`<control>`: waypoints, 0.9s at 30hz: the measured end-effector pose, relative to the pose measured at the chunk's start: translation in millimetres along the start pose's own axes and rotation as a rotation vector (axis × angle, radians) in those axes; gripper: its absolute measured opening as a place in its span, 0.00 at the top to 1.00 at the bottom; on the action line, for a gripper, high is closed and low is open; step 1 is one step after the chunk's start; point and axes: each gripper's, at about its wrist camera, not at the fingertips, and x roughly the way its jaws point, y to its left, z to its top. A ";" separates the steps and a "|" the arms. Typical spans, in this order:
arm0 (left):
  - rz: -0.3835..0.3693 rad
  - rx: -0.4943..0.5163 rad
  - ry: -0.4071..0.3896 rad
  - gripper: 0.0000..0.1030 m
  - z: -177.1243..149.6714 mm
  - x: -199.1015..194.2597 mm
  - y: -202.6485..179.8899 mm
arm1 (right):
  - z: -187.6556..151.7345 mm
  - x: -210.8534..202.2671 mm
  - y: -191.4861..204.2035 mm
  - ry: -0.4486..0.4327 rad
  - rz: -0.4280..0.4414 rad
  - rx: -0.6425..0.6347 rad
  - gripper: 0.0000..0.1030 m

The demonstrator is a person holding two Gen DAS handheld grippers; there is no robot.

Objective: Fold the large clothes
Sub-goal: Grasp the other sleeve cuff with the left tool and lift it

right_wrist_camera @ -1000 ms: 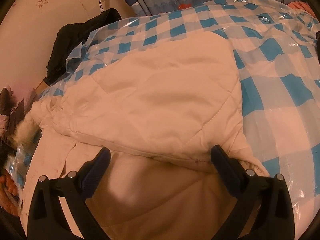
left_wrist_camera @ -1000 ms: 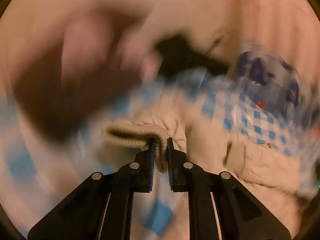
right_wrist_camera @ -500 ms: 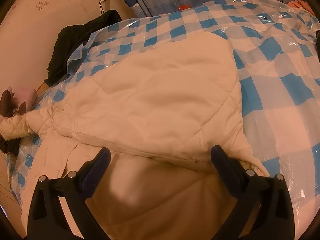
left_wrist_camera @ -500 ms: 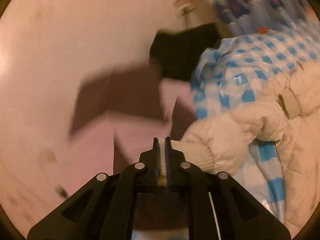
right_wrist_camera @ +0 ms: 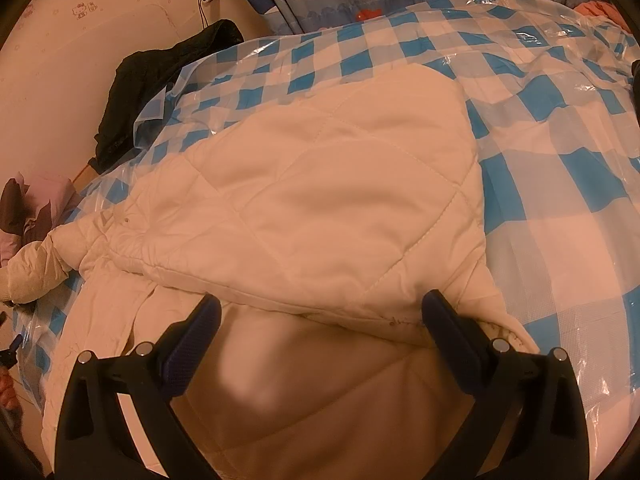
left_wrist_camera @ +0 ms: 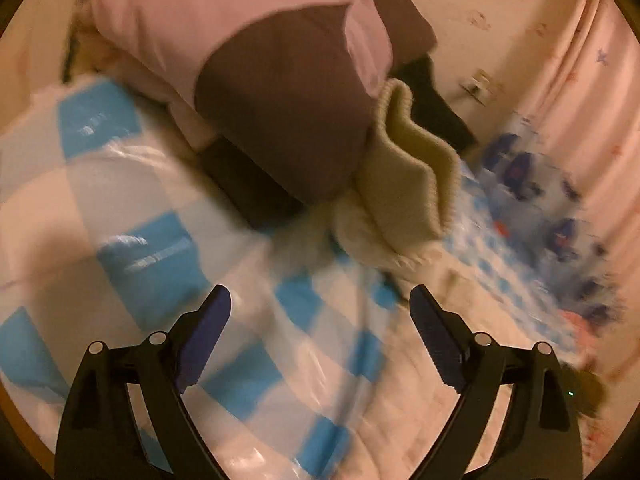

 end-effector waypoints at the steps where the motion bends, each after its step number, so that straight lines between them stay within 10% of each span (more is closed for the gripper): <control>1: 0.013 0.012 -0.032 0.16 -0.4 2.1 -1.7 | 0.1 -0.2 -0.3 -0.001 0.002 0.001 0.06; 10: 0.131 -0.121 -0.124 0.15 38.2 52.8 -33.8 | 0.7 -0.8 -3.1 -0.007 0.012 0.005 0.06; 12: 0.135 -0.120 -0.111 0.48 44.6 55.7 -42.3 | 1.3 -1.5 -2.7 -0.012 0.010 0.000 0.06; 16: 0.144 0.039 -0.233 0.81 66.9 33.7 -79.6 | 5.0 -19.9 19.3 -0.079 -0.037 -0.086 0.06; 21: 0.069 0.358 -0.410 0.83 116.4 -8.4 -128.0 | 41.8 -38.9 76.1 -0.155 0.065 -0.199 0.06; 27: -0.086 0.500 -0.352 0.83 128.4 -27.6 -168.1 | 79.1 52.6 133.1 0.028 0.062 -0.207 0.06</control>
